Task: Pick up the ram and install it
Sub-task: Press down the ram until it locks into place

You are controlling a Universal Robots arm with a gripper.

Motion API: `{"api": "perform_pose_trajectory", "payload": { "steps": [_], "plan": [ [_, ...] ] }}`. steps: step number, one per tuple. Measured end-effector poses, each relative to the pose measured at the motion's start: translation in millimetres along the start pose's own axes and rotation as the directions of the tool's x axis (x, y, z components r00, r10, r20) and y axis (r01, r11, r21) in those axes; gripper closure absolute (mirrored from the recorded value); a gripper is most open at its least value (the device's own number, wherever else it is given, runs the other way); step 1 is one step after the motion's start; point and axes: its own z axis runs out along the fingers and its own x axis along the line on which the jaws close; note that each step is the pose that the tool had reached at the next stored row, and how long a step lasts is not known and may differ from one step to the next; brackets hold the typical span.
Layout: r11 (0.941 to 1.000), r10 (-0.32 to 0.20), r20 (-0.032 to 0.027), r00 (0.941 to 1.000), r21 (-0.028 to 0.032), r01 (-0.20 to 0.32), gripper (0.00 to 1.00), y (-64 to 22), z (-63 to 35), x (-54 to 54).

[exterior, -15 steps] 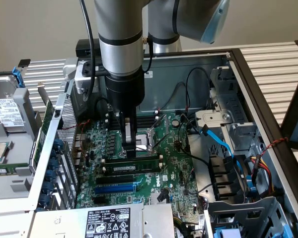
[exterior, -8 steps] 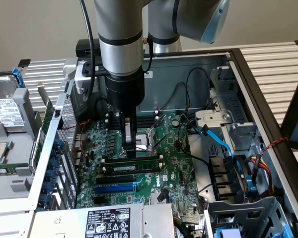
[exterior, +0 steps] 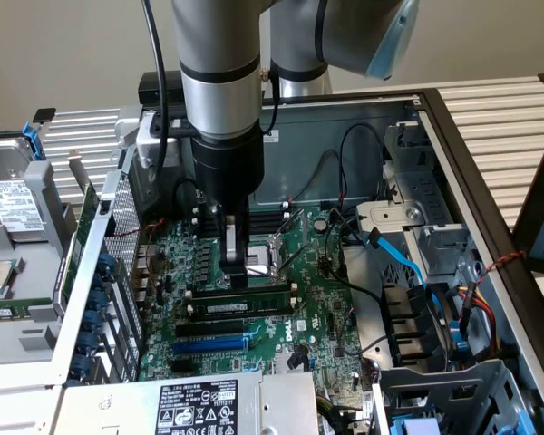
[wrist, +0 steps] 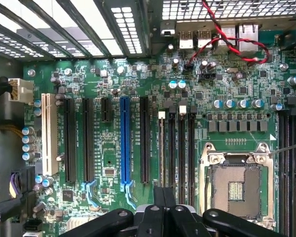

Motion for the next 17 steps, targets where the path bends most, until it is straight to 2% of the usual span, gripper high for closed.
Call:
{"api": "perform_pose_trajectory", "payload": {
  "steps": [4, 8, 12, 17],
  "plan": [
    [0.9982, 0.06, -0.0005, 0.9982, -0.0031, -0.06, 0.89, 0.0, 0.0, 0.0],
    [0.9925, 0.122, -0.0013, 0.9925, -0.0062, -0.122, 0.89, 0.0, 0.0, 0.0],
    [0.9832, 0.182, -0.0023, 0.9832, -0.0092, -0.182, 0.89, 0.0, 0.0, 0.0],
    [0.9665, 0.256, -0.0038, 0.9666, -0.0129, -0.256, 0.89, 0.0, 0.0, 0.0]
  ]
}}
